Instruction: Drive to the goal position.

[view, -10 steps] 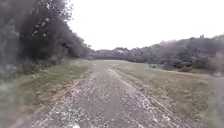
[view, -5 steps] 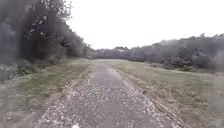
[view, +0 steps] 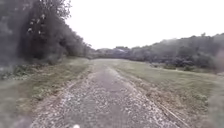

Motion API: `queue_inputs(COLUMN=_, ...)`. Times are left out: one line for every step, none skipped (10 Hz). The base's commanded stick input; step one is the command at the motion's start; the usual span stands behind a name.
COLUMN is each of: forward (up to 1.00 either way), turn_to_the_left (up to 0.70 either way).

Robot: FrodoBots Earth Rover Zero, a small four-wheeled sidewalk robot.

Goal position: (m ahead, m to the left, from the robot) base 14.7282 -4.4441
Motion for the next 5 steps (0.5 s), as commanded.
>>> queue_inputs(forward=0.45, turn_to_the_left=0.0)
queue_inputs(forward=0.45, turn_to_the_left=0.0)
queue_inputs(forward=0.45, turn_to_the_left=0.0)
queue_inputs(forward=0.45, turn_to_the_left=0.0)
queue_inputs(forward=0.45, turn_to_the_left=0.0)
